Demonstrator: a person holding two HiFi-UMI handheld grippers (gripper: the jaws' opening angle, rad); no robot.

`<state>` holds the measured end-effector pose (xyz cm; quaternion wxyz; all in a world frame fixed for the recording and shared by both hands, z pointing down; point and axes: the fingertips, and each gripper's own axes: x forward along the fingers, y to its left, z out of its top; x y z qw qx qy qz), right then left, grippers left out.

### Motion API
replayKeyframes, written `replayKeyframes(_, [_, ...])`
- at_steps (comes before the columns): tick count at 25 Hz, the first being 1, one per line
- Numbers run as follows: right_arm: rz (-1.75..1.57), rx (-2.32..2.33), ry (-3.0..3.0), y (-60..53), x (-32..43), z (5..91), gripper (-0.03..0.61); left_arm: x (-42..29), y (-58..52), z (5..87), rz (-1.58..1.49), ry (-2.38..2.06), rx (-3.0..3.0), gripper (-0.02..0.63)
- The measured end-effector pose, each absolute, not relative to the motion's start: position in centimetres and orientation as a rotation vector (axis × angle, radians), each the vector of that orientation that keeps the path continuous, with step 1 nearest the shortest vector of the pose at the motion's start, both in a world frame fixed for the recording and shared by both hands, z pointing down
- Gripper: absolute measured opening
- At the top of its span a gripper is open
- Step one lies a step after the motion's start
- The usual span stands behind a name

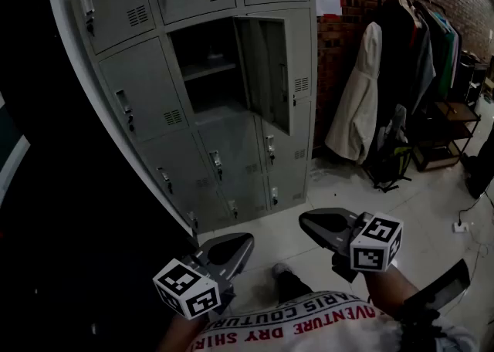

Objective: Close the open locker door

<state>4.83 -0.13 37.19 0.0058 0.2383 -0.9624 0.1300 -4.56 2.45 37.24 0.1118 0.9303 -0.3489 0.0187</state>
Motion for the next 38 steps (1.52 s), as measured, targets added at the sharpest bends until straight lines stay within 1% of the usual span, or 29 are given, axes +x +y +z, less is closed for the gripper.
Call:
replayKeyframes(5, [0.375,0.839,-3.025,-7.8,7.0,36.6,-0.002,-5.5,-3.9,38.0,0.084,-1.076,2.701,0.005])
replayKeyframes(10, [0.267,0.947,-3.001,-19.8,8.6,35.4,-0.002,-7.5,-13.2,38.0,0.067,-1.149,2.654,0.005])
replayKeyframes(15, [0.131,1.117,-2.951,-32.2,11.1,32.0,-0.002,-8.8,-21.2,37.9,0.094,-1.178,2.609,0.005])
replayKeyframes(19, [0.065,1.193,-2.928,-38.2,12.4,29.2,-0.002,-9.3,-25.9,37.5,0.086,-1.179,2.594,0.005])
replayKeyframes(27, [0.049,1.165,-2.927,-42.8,11.7,27.9,-0.002,-9.4,-30.6,36.9,0.074,-1.177,2.584,0.005])
replayKeyframes(38, [0.045,1.092,-2.926,-42.0,10.2,28.4,-0.002,-8.3,-31.1,36.9,0.08,-1.142,2.596,0.005])
